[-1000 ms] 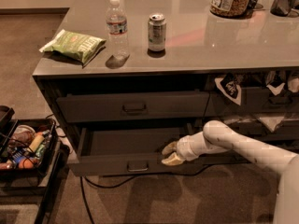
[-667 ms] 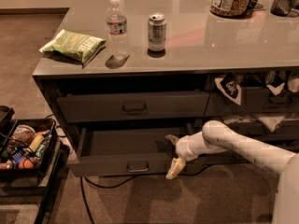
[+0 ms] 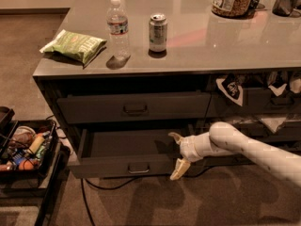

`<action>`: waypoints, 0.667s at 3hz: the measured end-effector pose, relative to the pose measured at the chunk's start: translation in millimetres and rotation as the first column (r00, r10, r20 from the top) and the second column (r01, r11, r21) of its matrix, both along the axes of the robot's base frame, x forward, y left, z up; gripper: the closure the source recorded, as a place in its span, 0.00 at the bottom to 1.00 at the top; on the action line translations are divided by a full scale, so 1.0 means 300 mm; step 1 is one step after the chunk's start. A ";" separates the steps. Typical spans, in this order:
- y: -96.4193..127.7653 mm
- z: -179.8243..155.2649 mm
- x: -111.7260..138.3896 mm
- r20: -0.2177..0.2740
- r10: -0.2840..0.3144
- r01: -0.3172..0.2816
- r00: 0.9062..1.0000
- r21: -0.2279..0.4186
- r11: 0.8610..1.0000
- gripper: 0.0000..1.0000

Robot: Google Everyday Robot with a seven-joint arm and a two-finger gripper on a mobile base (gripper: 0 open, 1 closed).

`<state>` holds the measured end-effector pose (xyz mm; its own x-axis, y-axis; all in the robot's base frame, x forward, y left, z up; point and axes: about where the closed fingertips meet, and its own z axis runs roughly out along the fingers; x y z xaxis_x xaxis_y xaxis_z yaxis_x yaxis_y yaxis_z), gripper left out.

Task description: Open middle drawer

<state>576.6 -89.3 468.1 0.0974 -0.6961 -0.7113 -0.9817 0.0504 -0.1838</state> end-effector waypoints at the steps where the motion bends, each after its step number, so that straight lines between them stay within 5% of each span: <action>1: -0.031 0.145 -0.087 0.177 -0.015 0.017 0.984 -0.006 1.000 0.00; 2: -0.066 0.148 -0.124 0.187 -0.044 0.044 0.981 0.002 0.999 0.00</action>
Offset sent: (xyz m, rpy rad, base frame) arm -0.0225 -0.0076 0.0387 -0.0074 -0.1588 -0.0123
